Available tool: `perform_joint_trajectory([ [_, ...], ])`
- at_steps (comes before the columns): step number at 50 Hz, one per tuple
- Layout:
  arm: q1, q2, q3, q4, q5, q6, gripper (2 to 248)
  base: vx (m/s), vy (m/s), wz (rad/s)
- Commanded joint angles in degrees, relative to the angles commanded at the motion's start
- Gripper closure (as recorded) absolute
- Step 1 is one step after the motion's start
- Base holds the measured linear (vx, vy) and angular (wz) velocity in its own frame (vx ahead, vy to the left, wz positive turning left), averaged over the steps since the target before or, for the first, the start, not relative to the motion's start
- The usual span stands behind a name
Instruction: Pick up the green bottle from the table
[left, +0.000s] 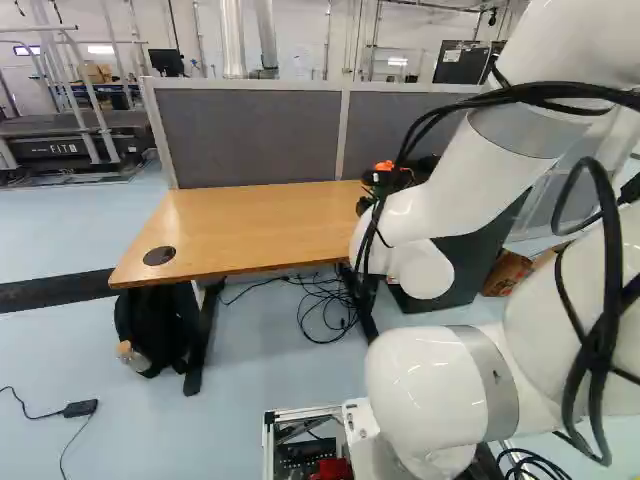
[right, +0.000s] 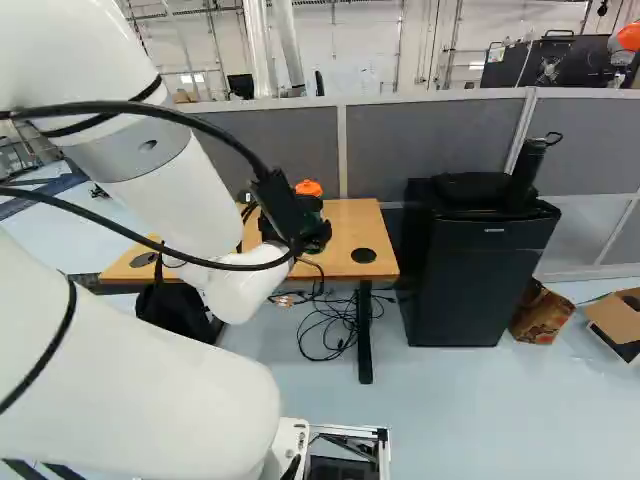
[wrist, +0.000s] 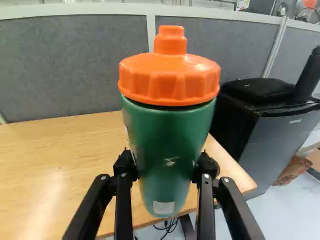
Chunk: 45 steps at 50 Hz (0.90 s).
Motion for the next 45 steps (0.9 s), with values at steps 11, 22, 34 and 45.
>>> perform_joint_trajectory([
  [11,1.37,-0.24,-0.02,-2.09,-2.64,0.00,134,0.000,0.000,0.000],
  [22,2.49,-0.43,-0.04,-3.79,-4.80,0.00,134,0.000,0.000,0.000],
  [34,3.25,-0.56,-0.05,-4.96,-6.27,0.00,134,0.000,0.000,0.000],
  [45,3.53,-0.61,-0.05,-5.39,-6.81,0.00,134,0.000,0.000,0.000],
])
